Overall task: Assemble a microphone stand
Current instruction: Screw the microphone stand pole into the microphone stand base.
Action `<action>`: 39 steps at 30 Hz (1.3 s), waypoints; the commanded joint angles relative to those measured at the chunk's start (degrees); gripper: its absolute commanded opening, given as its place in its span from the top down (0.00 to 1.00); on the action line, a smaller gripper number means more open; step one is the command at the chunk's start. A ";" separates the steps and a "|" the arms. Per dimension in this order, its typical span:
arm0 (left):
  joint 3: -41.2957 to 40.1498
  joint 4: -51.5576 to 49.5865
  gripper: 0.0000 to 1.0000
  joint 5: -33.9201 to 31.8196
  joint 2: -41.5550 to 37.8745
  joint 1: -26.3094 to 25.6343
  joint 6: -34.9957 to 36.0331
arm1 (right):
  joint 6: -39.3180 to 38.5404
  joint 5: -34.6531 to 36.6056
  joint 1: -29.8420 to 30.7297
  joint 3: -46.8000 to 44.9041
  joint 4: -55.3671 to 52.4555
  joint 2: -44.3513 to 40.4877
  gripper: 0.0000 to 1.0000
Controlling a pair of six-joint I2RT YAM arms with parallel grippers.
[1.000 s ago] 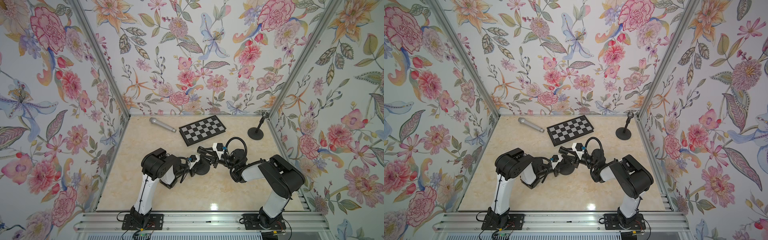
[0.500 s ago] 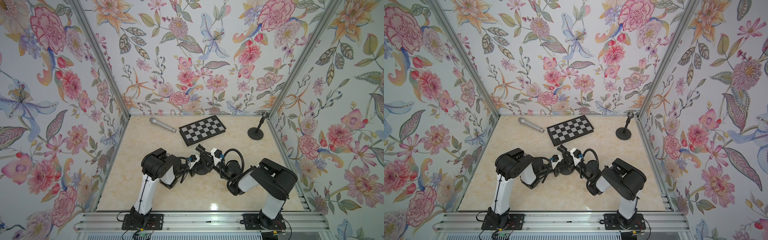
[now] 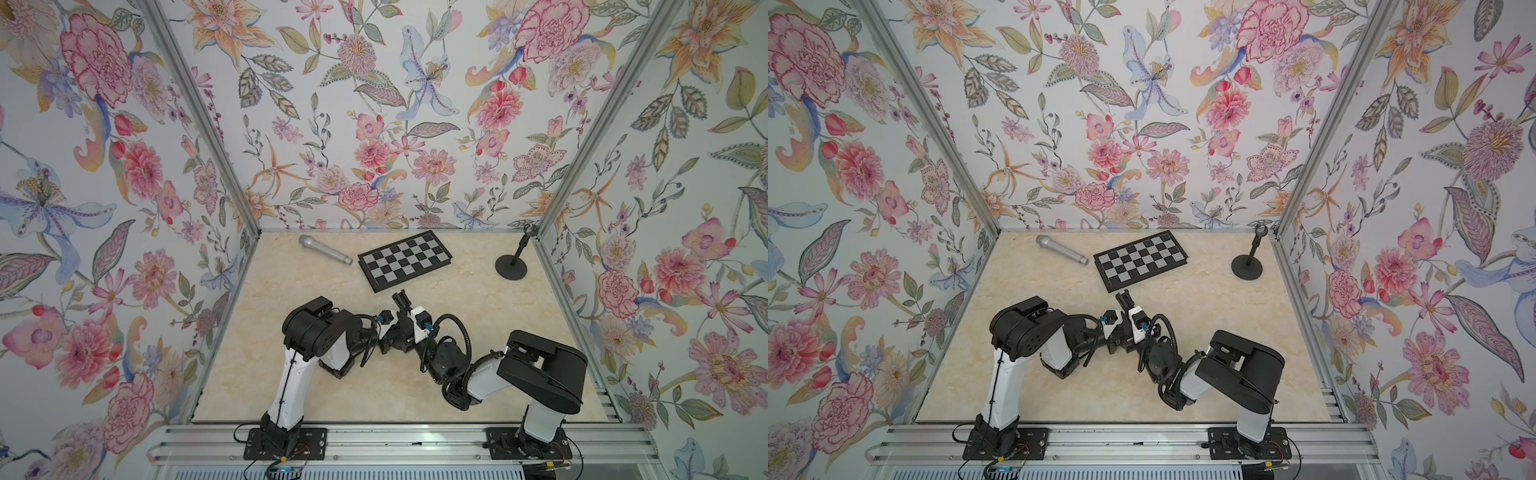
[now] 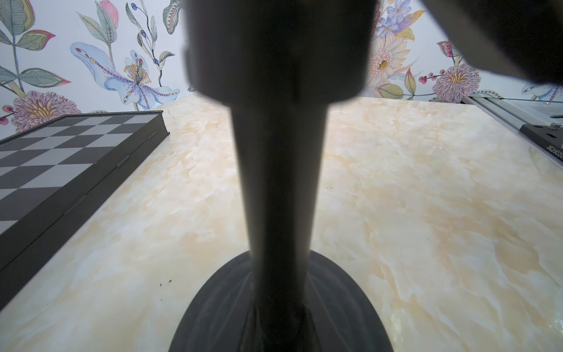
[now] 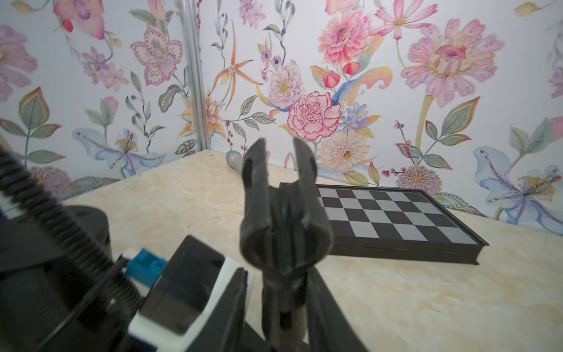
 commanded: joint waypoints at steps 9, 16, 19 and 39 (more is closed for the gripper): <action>-0.60 13.29 0.79 10.49 6.48 -1.05 6.54 | -18.02 -72.46 -29.07 3.27 -42.73 -15.89 0.43; 1.34 13.29 0.79 12.17 7.58 -1.01 5.92 | -16.36 -85.30 -33.72 12.39 -46.60 -10.38 0.46; 1.26 13.26 0.79 12.18 7.57 -1.00 5.87 | -15.80 -86.55 -33.56 15.31 -47.56 -7.74 0.52; -0.70 13.18 0.79 -10.20 9.84 -4.54 4.30 | 8.48 -5.92 -5.81 4.39 -39.19 -6.92 1.00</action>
